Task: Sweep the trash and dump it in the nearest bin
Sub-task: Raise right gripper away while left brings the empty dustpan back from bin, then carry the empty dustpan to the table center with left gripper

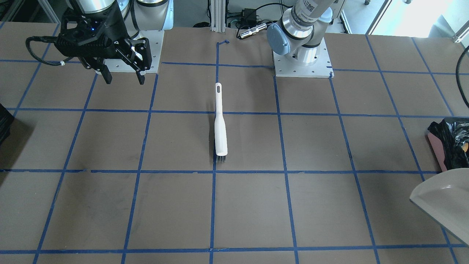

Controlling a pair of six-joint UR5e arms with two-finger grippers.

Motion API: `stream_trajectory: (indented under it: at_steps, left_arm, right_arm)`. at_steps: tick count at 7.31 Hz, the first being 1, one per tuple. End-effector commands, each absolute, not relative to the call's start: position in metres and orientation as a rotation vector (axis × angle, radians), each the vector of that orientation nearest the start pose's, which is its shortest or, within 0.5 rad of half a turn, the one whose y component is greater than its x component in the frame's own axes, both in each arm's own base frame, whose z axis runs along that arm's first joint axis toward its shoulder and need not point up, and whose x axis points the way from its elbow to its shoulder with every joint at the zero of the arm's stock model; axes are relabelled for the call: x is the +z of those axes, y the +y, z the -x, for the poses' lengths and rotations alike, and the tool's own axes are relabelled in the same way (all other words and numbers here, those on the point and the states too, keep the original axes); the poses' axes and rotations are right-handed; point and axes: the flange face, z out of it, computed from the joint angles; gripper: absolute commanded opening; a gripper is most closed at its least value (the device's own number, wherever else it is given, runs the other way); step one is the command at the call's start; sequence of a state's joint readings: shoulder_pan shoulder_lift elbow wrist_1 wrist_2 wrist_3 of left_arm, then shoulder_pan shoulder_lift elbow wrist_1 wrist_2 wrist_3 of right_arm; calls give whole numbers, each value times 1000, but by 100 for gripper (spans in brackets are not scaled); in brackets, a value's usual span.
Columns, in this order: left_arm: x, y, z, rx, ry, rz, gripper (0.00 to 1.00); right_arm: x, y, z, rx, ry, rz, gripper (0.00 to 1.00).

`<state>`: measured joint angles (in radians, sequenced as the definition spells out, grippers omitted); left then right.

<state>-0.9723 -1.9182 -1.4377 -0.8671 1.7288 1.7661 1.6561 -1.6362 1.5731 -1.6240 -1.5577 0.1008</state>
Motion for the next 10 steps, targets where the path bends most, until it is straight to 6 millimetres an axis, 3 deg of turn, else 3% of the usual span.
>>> stream_trajectory:
  at_steps: [1,3,5,8,10]
  left_arm:
    - [431,-617,-193,-120,2461,-1205,0]
    - [434,-614,-121,-89,2658,-1022,0]
    - [430,-610,-78,-43,2782,-842,0]
    - [404,-613,10,35,2929,-486,0]
    - [388,-615,63,51,2967,-429,0]
  right_arm:
    - [527,-461,-174,-204,3105,-20,100]
    - [535,-464,-174,-277,3098,-15,100]
    - [533,-465,-173,-276,3100,-17,100]
    - [536,-464,-175,-276,3098,2,100]
    - [535,-465,-175,-266,3099,2,100]
